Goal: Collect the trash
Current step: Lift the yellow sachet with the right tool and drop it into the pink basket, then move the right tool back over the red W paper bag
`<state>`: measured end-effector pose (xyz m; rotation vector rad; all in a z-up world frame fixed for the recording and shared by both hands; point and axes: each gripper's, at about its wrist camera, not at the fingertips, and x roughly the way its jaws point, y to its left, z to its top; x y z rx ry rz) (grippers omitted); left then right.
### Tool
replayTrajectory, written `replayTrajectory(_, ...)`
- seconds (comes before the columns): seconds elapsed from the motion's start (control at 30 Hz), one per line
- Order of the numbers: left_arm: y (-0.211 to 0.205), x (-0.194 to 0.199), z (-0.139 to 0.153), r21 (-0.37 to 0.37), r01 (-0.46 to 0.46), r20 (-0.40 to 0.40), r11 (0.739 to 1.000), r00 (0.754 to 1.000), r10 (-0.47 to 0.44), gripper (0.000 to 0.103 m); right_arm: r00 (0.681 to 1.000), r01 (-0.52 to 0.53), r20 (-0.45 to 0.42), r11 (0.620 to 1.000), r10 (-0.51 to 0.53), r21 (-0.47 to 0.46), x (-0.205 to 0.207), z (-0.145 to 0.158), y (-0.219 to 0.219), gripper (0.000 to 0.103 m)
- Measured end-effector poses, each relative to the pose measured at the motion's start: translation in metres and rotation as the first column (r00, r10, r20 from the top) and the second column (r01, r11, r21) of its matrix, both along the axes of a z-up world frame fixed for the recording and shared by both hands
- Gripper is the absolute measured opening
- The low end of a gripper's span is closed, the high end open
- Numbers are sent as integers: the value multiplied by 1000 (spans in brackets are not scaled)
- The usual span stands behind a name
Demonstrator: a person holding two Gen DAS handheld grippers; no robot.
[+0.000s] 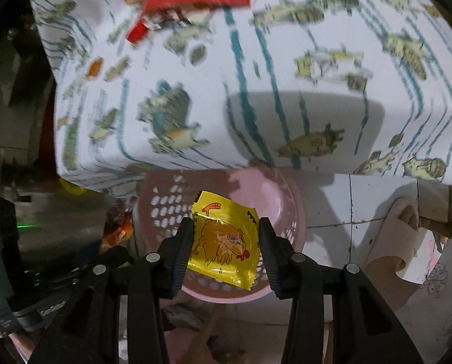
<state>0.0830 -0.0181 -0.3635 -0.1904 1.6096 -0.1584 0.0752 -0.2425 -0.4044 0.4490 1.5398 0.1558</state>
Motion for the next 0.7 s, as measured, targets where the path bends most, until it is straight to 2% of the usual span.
replayTrajectory(0.13, -5, -2, -8, -2, 18, -32, 1000, 999, -18, 58, 999, 21, -33, 999, -20, 28, -2, -16, -5, 45)
replayTrajectory(0.17, -4, -1, -9, 6, 19, -34, 1000, 999, -19, 62, 999, 26, -36, 999, -24, 38, -1, -18, -7, 45)
replayTrajectory(0.23, -4, 0, -11, 15, 16, -31, 1000, 999, -16, 64, 999, 34, -40, 998, -32, 55, 0, -20, -6, 49)
replayTrajectory(0.3, -4, 1, -10, -1, 13, -22, 1000, 1000, -13, 76, 998, 35, -47, 998, -32, 61, 0, -24, -7, 68)
replayTrajectory(0.33, -2, 2, -8, -3, 10, -12, 1000, 1000, -10, 80, 998, 42, -44, 998, -40, 56, 0, -24, -8, 72)
replayTrajectory(0.47, -3, 5, 2, -1, 12, 19, 1000, 1000, -12, 84, 997, 70, -31, 996, -69, 61, -1, -17, -11, 74)
replayTrajectory(0.57, -3, 4, 13, 42, 23, 65, 999, 998, -26, 84, 996, 83, 10, 996, -84, 42, 0, 0, -14, 74)
replayTrajectory(0.63, -9, 4, 31, 137, 58, 132, 989, 988, -76, 84, 996, 71, 62, 997, -71, 6, 0, 17, -13, 74)
replayTrajectory(0.7, -14, 4, 48, 177, 83, 184, 981, 976, -116, 84, 992, 49, 118, 998, -45, -28, 1, 35, -10, 74)
